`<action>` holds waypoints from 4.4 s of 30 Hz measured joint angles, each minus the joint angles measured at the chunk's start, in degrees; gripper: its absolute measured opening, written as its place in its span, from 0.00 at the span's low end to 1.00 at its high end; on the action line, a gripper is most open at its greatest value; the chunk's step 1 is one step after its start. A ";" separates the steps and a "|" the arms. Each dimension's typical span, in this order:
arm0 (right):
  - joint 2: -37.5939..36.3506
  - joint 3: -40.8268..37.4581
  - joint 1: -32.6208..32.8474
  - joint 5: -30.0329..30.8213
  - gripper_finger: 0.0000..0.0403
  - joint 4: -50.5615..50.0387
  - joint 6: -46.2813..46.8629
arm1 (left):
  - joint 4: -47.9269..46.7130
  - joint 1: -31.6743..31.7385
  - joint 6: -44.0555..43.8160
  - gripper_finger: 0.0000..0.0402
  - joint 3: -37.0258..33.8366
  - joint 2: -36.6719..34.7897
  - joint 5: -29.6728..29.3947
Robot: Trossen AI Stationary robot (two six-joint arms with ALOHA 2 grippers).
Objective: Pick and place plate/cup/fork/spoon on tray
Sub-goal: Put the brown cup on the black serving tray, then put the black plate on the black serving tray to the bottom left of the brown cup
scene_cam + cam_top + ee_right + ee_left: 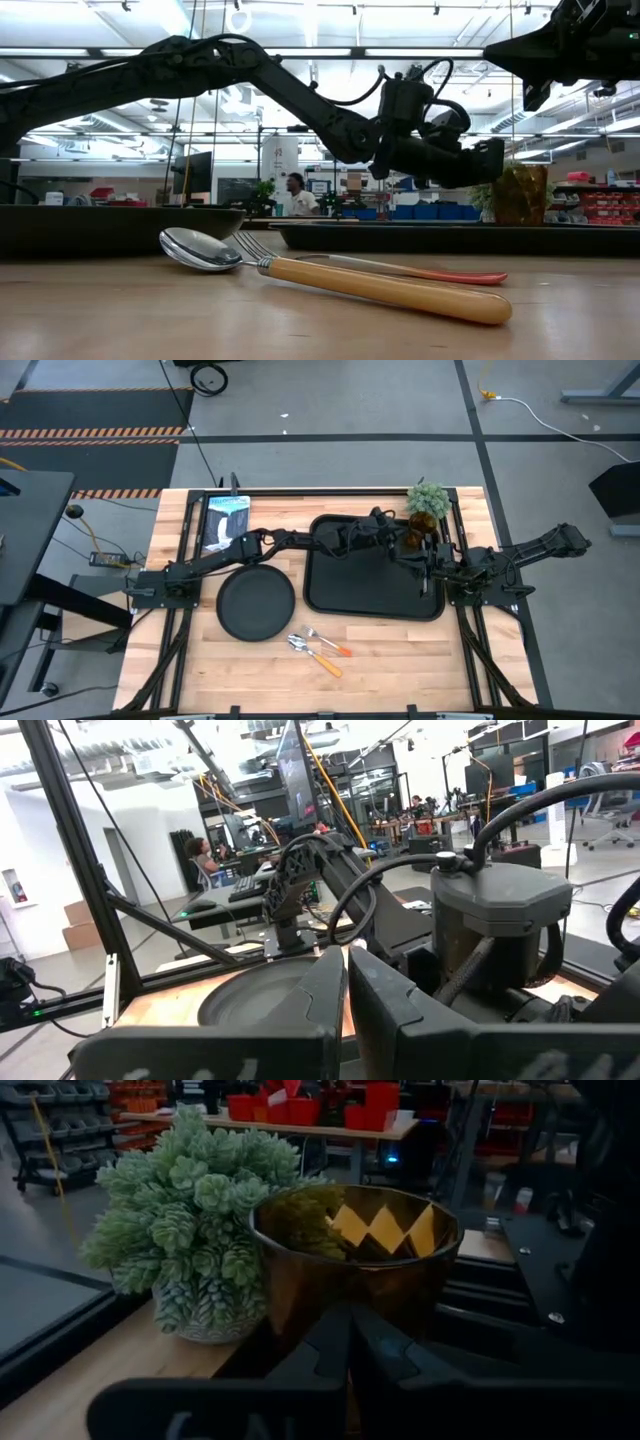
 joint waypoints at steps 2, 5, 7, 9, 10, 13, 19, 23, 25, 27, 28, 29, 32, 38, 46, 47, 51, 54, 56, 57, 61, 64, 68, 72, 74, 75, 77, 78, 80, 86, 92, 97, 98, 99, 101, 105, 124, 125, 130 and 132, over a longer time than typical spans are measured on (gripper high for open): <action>-0.01 0.00 -0.01 0.01 0.07 0.02 0.01 | 0.12 0.04 0.48 0.03 0.71 0.00 -0.05; 0.01 0.00 0.00 0.00 0.07 0.02 -0.01 | 0.38 0.34 2.14 0.03 2.19 0.00 0.06; -0.01 0.00 -0.02 0.00 0.07 0.00 0.01 | 0.16 0.64 2.76 0.03 3.31 0.00 0.76; -0.01 0.00 -0.02 0.01 0.07 0.02 0.01 | -1.05 0.86 2.82 0.03 4.26 -0.03 1.44; 0.00 0.00 -0.02 0.02 0.07 0.01 0.00 | -1.96 0.85 2.87 0.03 4.45 -0.07 1.48; -0.01 0.00 0.00 0.02 0.07 0.02 0.00 | -3.75 1.00 2.94 0.03 4.45 -0.04 1.50; 0.01 0.00 -0.02 0.01 0.07 0.01 0.00 | -5.98 2.08 3.16 0.03 4.49 -0.69 1.29; -0.01 0.00 0.00 0.00 0.07 0.00 -0.01 | -4.83 3.14 1.43 0.03 4.40 -0.85 3.35; -0.01 0.01 -0.02 0.00 0.07 0.01 0.00 | -5.66 3.48 1.47 0.03 4.38 -1.36 5.24; -0.01 0.02 0.00 0.00 0.07 0.02 0.01 | -5.91 3.39 1.83 0.03 4.42 -1.62 5.95; -0.01 0.02 0.00 0.02 0.07 0.02 0.01 | -6.44 3.37 1.93 0.03 4.42 -1.64 5.96; 0.00 0.01 -0.02 0.01 0.07 0.02 0.00 | -7.28 3.35 1.74 0.03 4.42 -1.64 6.00; -0.01 0.02 0.00 0.01 0.07 0.02 0.00 | -10.92 3.52 -0.58 0.03 4.40 -1.62 6.18; 0.00 0.01 0.00 0.00 0.07 0.00 0.00 | -21.77 3.75 -2.06 0.03 4.35 -1.57 5.91; -0.01 0.02 0.00 0.00 0.07 0.02 0.00 | -22.36 0.97 -1.59 0.03 4.35 -1.14 6.09; 0.01 0.00 0.00 0.02 0.07 0.00 -0.01 | -21.36 0.55 -1.52 0.03 4.41 -0.66 5.56; -0.01 0.02 -0.02 0.00 0.07 0.00 -0.01 | -16.97 -0.58 -1.13 0.03 4.29 1.07 3.18; -0.01 0.02 0.00 0.00 0.07 0.04 0.00 | -11.64 -0.46 -1.08 0.03 4.31 1.92 2.00; 0.01 0.02 -0.02 0.02 0.07 0.00 0.01 | -10.01 -0.04 -1.11 0.03 4.36 2.00 1.84; 0.01 0.02 0.00 0.00 0.07 0.02 -0.01 | -9.07 0.17 -1.05 0.03 4.48 2.30 1.84; 0.01 0.02 -0.02 0.00 0.07 0.03 0.01 | -9.82 1.03 -0.94 0.03 4.29 2.84 3.87; 0.01 0.02 -0.02 0.00 0.07 0.02 0.01 | -8.95 1.34 -0.93 0.03 4.39 2.77 4.95; -0.01 0.02 -0.02 0.00 0.07 0.03 0.00 | -7.98 1.33 -0.94 0.03 4.35 2.75 5.09; -0.01 0.02 -0.02 0.00 0.07 0.04 -0.01 | -6.85 1.17 -0.94 0.03 4.35 2.73 5.19; -0.01 0.02 -0.02 0.00 0.07 0.04 -0.01 | -6.65 1.16 -0.94 0.03 4.35 2.73 6.77; 0.00 0.02 -0.01 0.00 0.07 0.04 -0.01 | -6.33 1.14 -0.94 0.03 4.35 2.73 8.21; -0.01 0.02 -0.02 0.00 0.07 0.04 -0.01 | -6.12 1.14 -0.67 0.03 4.35 2.73 10.41; 0.00 0.02 0.00 0.02 0.07 0.04 -0.01 | -6.30 1.11 0.06 0.03 4.35 2.73 10.76; -0.01 0.02 -0.01 0.00 0.07 0.04 0.00 | -7.63 1.13 1.65 0.03 4.35 2.71 10.71; -0.01 0.02 0.00 0.00 0.07 0.04 0.00 | -18.22 2.31 1.96 0.03 4.33 0.04 11.06; -0.01 0.02 0.00 0.00 0.07 0.04 -0.01 | -25.04 1.98 4.94 0.01 2.63 -4.83 9.75; 0.01 0.02 0.00 0.00 0.07 0.04 0.00 | -23.37 1.82 6.01 0.01 -4.06 -12.10 7.32; 0.01 0.02 -0.02 0.02 0.07 0.02 0.01 | -21.22 2.05 5.99 0.01 -6.37 -13.76 7.20; 0.01 0.02 -0.02 0.00 0.07 0.02 -0.01 | -19.96 2.30 5.94 0.01 -9.53 -16.10 7.08; -0.01 0.02 -0.02 0.02 0.07 0.01 0.00 | -14.31 2.67 5.42 0.01 -16.97 -20.87 6.90; 0.00 0.02 -0.02 0.02 0.07 0.04 0.00 | -2.76 2.80 3.20 0.01 -33.56 -31.68 6.89; -0.01 0.02 0.00 0.04 0.07 0.02 0.01 | -18.87 0.09 -1.60 0.01 -77.53 -78.99 6.99; 0.01 0.02 -0.02 0.02 0.07 0.02 0.00 | -22.46 0.09 -1.88 0.01 -77.96 -80.57 6.94; -0.01 0.02 0.00 0.02 0.07 0.04 0.01 | -37.51 0.04 -3.90 0.01 -77.87 -85.07 6.82; 0.01 0.02 0.00 0.02 0.07 0.08 0.00 | -44.47 0.04 -5.25 0.01 -78.00 -86.14 6.79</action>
